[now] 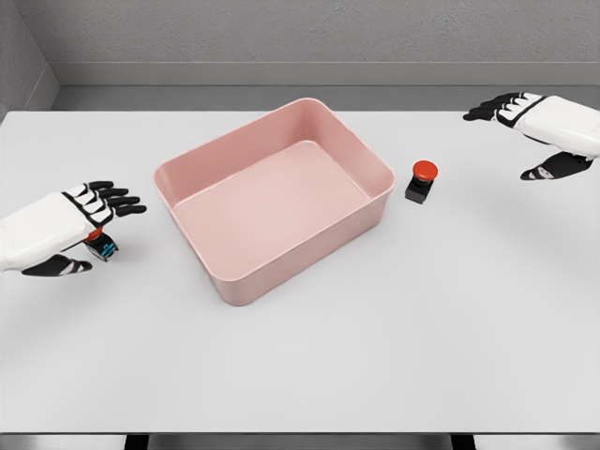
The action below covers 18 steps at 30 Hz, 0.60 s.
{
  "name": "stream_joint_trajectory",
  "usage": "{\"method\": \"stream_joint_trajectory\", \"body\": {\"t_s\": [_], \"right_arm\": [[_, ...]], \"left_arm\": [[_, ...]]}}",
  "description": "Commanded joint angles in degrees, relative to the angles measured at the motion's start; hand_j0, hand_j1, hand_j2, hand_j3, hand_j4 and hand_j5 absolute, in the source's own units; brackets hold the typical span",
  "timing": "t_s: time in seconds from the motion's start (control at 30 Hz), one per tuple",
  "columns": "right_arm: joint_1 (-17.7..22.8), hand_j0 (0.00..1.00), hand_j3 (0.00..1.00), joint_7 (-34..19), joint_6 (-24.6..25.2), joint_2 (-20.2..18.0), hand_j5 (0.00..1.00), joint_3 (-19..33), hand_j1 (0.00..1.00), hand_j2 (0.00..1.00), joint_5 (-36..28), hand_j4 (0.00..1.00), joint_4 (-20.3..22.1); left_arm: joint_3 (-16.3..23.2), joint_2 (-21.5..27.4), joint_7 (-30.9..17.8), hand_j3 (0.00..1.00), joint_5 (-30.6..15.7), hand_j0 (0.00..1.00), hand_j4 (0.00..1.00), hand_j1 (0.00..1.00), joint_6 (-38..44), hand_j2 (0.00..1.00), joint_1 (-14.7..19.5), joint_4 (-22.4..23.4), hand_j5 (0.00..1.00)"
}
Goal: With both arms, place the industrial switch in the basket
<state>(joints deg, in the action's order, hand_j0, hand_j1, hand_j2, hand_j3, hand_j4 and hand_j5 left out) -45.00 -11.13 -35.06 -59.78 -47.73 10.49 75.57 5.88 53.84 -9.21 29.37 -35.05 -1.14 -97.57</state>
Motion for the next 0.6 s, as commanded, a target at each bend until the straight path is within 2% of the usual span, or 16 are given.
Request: {"method": "stream_joint_trajectory", "body": {"t_s": [0.0,0.13,0.23,0.4,0.47,0.57], "right_arm": [[0.00,1.00,1.00,0.06,0.06,-0.07,1.00,-0.09,1.00,1.00,-0.38,1.00,0.10],[-0.88,1.00,1.00,-0.47,0.06,-0.07,1.00,-1.76,1.00,1.00,-0.30,1.00,0.54],[-1.23,1.00,1.00,-0.03,0.06,0.63,1.00,-2.02,1.00,1.00,-0.38,1.00,1.33],[-2.02,1.00,1.00,0.06,0.06,2.30,1.00,-4.66,1.00,1.00,-0.91,1.00,1.16],[-2.20,1.00,1.00,-0.47,1.49,3.88,1.00,-6.15,1.00,1.00,-1.44,1.00,1.33],[-2.37,0.99,0.99,-1.08,2.98,4.94,0.99,-7.03,0.99,0.99,-1.88,0.99,1.33]], "left_arm": [[0.01,0.12,-0.01,1.00,-0.19,1.00,1.00,1.00,0.05,1.00,0.00,0.45,1.00],[0.10,0.12,0.07,1.00,-0.19,1.00,1.00,1.00,0.05,1.00,1.84,4.50,1.00],[0.98,-0.31,-0.01,1.00,2.88,1.00,1.00,1.00,0.05,1.00,3.78,7.84,1.00],[1.77,-0.58,-0.19,1.00,3.41,1.00,1.00,1.00,0.05,1.00,4.31,10.12,1.00],[1.86,-2.69,-0.10,1.00,5.08,1.00,1.00,1.00,0.05,1.00,5.10,10.74,1.00],[6.34,-4.27,-0.01,1.00,5.43,1.00,1.00,1.00,0.05,1.00,8.61,12.23,1.00]]}}
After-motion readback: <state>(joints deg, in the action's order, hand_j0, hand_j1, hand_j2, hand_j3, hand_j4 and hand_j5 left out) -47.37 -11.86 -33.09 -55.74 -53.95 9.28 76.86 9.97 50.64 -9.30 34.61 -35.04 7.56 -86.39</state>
